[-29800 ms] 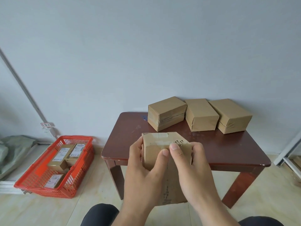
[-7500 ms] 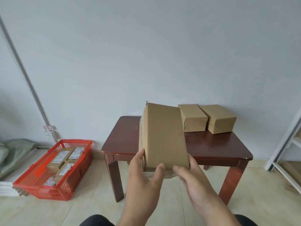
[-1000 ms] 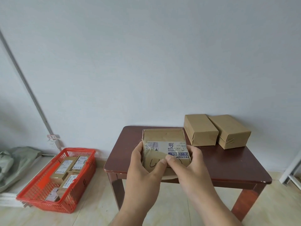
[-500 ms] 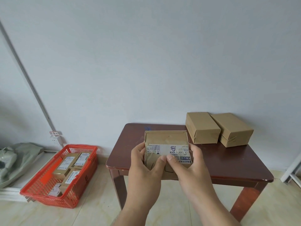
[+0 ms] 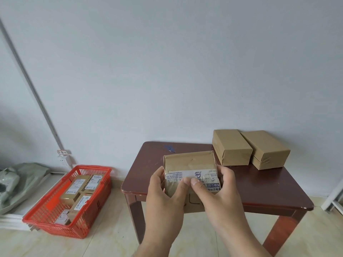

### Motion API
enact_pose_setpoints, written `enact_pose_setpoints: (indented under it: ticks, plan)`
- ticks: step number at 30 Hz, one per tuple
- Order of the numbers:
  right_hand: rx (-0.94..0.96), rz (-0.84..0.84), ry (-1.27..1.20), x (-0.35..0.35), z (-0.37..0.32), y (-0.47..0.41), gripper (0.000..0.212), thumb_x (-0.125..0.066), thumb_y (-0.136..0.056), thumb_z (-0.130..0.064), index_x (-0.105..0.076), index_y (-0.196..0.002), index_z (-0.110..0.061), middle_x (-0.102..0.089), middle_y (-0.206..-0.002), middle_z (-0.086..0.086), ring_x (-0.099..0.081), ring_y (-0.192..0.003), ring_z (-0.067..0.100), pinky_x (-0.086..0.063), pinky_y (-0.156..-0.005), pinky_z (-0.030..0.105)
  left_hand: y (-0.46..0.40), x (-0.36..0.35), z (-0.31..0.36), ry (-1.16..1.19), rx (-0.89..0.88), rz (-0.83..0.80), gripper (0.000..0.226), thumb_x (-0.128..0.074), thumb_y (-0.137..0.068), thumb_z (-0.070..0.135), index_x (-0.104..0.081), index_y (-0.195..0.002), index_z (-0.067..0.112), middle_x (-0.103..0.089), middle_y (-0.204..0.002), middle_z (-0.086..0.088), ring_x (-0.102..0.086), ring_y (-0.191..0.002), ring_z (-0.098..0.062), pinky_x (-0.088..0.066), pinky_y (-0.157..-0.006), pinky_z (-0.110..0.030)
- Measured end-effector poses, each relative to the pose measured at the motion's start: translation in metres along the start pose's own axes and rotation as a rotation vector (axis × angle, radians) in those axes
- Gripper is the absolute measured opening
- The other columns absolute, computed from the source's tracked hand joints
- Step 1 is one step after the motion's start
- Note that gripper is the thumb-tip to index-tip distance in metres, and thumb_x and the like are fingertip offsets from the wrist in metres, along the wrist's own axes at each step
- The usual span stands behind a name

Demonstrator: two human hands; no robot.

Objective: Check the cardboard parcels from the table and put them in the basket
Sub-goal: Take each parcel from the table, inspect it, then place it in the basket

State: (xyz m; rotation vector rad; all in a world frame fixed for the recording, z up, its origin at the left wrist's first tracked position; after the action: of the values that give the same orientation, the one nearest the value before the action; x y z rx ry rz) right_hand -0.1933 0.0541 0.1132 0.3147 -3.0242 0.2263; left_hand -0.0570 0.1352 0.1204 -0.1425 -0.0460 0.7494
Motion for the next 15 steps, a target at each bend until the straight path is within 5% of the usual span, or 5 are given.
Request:
enact_pose_setpoints:
  ticks: [4, 8, 13, 15]
  plan:
    - [-0.005, 0.04, -0.016, 0.001, 0.0, -0.007, 0.044, -0.087, -0.083, -0.041, -0.056, -0.113, -0.036, -0.074, -0.103, -0.012, -0.07, -0.085, -0.003, -0.053, -0.076, 0.028, 0.002, -0.004, 0.0, -0.078, -0.036, -0.044, 0.04, -0.08, -0.091, 0.028, -0.064, -0.106, 0.061, -0.071, -0.114, 0.016, -0.069, -0.105, -0.001, -0.058, -0.085, -0.024]
    - [0.034, 0.008, 0.018, -0.002, 0.002, -0.006, 0.042, -0.08, -0.088, -0.049, -0.066, -0.126, -0.038, -0.072, -0.119, -0.009, -0.072, -0.104, 0.005, -0.058, -0.093, 0.036, -0.003, -0.002, -0.002, -0.102, -0.058, -0.035, 0.031, -0.079, -0.089, 0.041, -0.066, -0.114, 0.053, -0.067, -0.121, 0.011, -0.069, -0.107, -0.004, -0.059, -0.091, -0.032]
    - [0.042, -0.031, -0.007, -0.003, 0.002, -0.004, 0.05, -0.081, -0.087, -0.047, -0.061, -0.132, -0.043, -0.069, -0.126, -0.011, -0.07, -0.11, 0.002, -0.054, -0.087, 0.022, -0.014, 0.007, -0.006, -0.123, -0.036, 0.081, 0.06, -0.072, -0.071, 0.074, -0.062, -0.123, 0.048, -0.071, -0.121, 0.015, -0.069, -0.113, -0.007, -0.058, -0.096, -0.04]
    - [0.015, -0.046, -0.043, -0.003, 0.0, -0.006, 0.049, -0.082, -0.088, -0.044, -0.06, -0.132, -0.044, -0.072, -0.12, -0.014, -0.073, -0.105, 0.005, -0.055, -0.087, 0.027, -0.015, 0.006, -0.006, -0.127, -0.046, 0.088, 0.061, -0.069, -0.07, 0.078, -0.062, -0.122, 0.047, -0.071, -0.12, 0.015, -0.069, -0.112, -0.007, -0.059, -0.095, -0.041]
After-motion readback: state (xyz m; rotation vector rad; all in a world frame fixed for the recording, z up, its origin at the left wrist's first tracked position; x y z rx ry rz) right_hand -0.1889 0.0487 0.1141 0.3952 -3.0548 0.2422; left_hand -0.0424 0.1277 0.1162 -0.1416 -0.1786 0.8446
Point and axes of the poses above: each hand's wrist, its own y-axis away from the middle knuckle, its own x-axis out of the back of the hand, z = x × y, the point moved 5 cm from there along -y, towards the middle knuckle
